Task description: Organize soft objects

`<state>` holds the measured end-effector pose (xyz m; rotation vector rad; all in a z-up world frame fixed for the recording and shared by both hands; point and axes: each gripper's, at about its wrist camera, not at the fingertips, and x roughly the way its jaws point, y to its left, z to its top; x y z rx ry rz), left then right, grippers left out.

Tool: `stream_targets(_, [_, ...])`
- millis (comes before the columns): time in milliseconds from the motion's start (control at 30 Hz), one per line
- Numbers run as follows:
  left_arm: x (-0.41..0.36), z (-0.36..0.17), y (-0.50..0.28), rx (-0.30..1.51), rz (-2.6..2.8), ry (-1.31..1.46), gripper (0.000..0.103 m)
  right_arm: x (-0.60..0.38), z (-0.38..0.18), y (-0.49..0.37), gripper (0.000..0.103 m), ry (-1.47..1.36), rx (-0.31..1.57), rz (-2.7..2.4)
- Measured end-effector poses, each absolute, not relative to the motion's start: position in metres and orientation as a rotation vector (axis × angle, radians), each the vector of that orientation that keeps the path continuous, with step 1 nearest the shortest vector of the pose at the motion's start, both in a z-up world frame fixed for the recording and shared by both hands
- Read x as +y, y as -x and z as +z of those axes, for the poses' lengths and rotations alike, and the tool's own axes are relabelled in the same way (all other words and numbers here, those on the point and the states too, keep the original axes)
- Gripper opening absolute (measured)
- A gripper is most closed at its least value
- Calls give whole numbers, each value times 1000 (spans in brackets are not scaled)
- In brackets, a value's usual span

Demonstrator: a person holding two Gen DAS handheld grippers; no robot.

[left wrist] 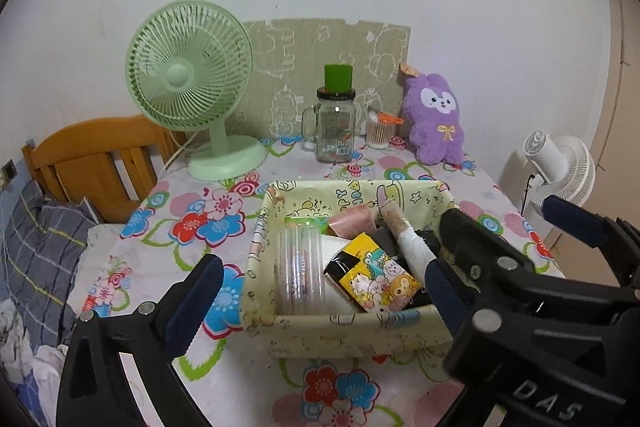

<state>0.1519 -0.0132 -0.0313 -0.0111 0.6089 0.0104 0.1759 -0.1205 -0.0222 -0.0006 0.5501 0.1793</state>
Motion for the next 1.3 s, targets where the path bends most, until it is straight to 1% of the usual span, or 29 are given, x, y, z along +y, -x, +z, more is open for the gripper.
stream_targets(567, [-7,3,-67,500,-2,-14,103,-146,10,-81,97,-12,434,112])
stream_targets(733, [-2,10,-46,469,12,-17,103,-156,17,-58,101,-19,395,83])
stream_targets(1300, [10,16,-21,423,38,30,103,-182,19,-23,101,-86,359,34])
